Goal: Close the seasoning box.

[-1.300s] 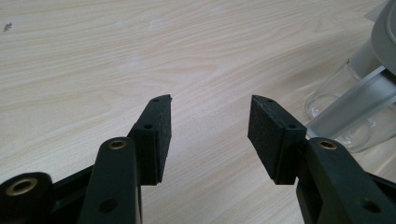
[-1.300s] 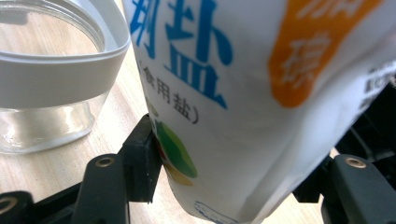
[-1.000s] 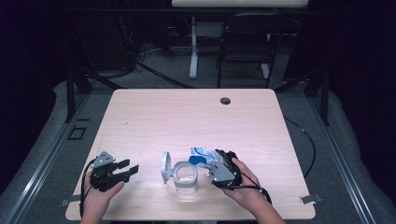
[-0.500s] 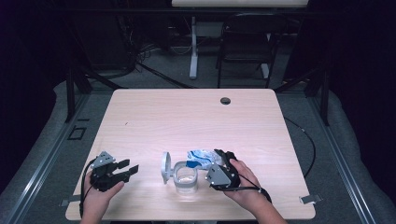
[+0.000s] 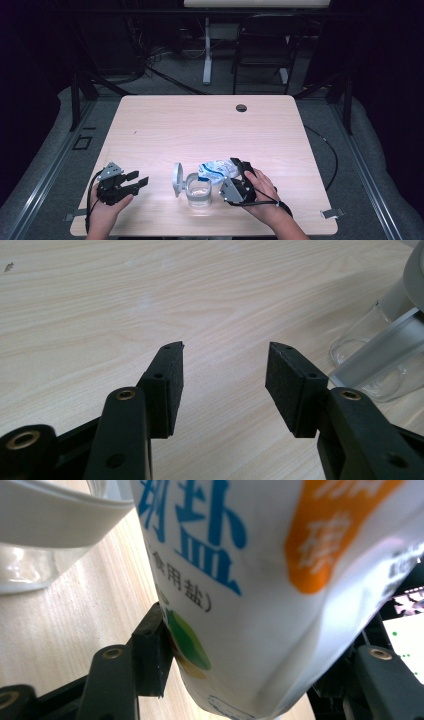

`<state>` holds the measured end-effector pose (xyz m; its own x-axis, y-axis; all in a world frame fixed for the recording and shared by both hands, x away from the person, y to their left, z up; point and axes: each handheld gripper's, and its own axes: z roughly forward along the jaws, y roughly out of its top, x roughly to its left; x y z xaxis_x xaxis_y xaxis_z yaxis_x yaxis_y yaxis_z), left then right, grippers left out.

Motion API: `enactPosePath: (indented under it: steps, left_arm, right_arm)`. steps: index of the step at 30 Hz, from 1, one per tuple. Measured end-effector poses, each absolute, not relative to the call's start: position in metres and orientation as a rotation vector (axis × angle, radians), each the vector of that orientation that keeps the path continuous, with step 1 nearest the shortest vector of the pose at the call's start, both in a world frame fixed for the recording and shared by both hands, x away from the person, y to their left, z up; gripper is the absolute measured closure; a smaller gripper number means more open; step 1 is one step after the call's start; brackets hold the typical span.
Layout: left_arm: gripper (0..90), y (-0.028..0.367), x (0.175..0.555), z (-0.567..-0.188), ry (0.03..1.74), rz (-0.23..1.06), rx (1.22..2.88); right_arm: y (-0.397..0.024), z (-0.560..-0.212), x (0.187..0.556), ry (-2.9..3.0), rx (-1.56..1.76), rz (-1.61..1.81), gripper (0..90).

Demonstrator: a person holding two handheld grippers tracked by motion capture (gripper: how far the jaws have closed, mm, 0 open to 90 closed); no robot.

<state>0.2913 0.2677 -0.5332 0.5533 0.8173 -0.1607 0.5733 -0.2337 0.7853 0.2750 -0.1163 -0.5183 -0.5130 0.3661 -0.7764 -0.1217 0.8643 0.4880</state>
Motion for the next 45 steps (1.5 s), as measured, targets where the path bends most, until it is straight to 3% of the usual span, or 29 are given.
enactPosePath:
  steps: [45]
  left_arm:
    - [49.8, 0.27, 0.292, -0.536, 1.145, 0.356, 1.928]
  right_arm:
    - [-0.115, -0.538, 0.274, 1.918, -0.068, 0.329, 39.0]
